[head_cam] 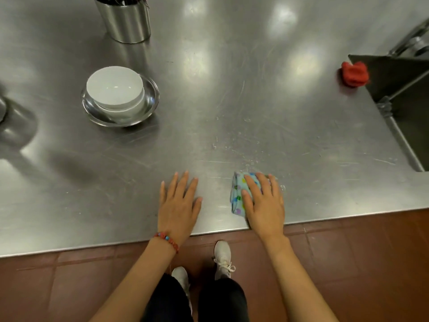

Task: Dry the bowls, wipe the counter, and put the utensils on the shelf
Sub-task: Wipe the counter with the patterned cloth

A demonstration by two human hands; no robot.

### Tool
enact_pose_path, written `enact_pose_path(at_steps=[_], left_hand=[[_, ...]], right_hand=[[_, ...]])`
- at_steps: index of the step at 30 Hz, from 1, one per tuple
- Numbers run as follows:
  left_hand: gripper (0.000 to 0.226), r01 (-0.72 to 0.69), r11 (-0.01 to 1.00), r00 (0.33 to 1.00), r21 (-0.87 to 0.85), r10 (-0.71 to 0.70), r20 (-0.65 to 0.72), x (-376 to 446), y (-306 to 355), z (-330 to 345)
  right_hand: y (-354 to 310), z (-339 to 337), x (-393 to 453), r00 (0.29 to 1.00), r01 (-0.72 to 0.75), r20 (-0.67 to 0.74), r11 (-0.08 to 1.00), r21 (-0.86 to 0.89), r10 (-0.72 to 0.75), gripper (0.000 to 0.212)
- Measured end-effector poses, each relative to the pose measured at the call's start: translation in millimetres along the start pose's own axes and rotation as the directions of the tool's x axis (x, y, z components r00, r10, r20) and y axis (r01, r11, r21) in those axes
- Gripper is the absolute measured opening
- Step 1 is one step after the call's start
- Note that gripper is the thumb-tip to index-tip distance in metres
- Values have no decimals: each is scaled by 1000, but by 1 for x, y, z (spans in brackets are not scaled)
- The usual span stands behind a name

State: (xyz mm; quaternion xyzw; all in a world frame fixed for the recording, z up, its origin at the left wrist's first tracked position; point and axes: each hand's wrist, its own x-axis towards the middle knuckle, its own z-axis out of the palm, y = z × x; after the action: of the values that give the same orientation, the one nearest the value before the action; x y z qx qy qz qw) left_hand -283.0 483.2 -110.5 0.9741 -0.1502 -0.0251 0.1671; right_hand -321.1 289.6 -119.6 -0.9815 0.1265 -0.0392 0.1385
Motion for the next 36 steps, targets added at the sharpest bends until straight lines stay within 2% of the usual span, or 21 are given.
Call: enact_pose_path(at_steps=[2, 3, 6, 9, 12, 16, 18, 21, 23, 26, 31, 33, 36], left_hand=[[47, 24, 1000, 1000, -11, -24, 14, 6, 4, 3], [46, 30, 1000, 999, -2, -29, 20, 7, 5, 5], [41, 26, 998, 999, 52, -27, 27, 9, 4, 10], [47, 39, 997, 998, 67, -42, 38, 10, 4, 12], [48, 42, 995, 999, 86, -43, 21, 11, 4, 17], [48, 45, 995, 999, 92, -44, -10, 12, 4, 17], [49, 61, 995, 998, 81, -60, -12, 13, 7, 14], [51, 119, 991, 993, 54, -119, 1, 19, 13, 10], [52, 155, 987, 988, 48, -155, 8, 28, 15, 10], [52, 196, 980, 981, 42, -196, 4, 43, 13, 12], [51, 197, 977, 980, 78, -196, -15, 47, 9, 17], [51, 200, 977, 980, 81, -199, -21, 47, 9, 17], [51, 204, 976, 979, 82, -203, -16, 49, 10, 16]], right_hand=[[8, 1, 12, 988, -147, -43, 989, 32, 149, 38], [6, 2, 12, 986, -155, -64, 988, 23, 156, 39], [-3, 9, 4, 995, 19, -102, 999, -38, -23, 42], [3, 7, 20, 984, 171, -57, 985, -17, -171, 41], [4, 8, 80, 988, 147, -62, 989, 36, -144, 37], [-8, 14, 171, 998, 63, 9, 997, 44, -64, 42], [-10, 16, 167, 997, 71, 19, 996, 59, -72, 42], [-9, 16, 117, 984, 174, -56, 984, 45, -171, 39], [-5, 18, 103, 972, 232, -54, 972, 31, -230, 37], [-1, 16, 141, 968, 250, -41, 967, 55, -248, 35], [-9, 17, 241, 987, 154, 47, 987, -33, -153, 45], [-14, 19, 237, 987, 155, 48, 988, 6, -156, 45], [-24, 23, 180, 959, 282, -10, 957, 74, -282, 40]])
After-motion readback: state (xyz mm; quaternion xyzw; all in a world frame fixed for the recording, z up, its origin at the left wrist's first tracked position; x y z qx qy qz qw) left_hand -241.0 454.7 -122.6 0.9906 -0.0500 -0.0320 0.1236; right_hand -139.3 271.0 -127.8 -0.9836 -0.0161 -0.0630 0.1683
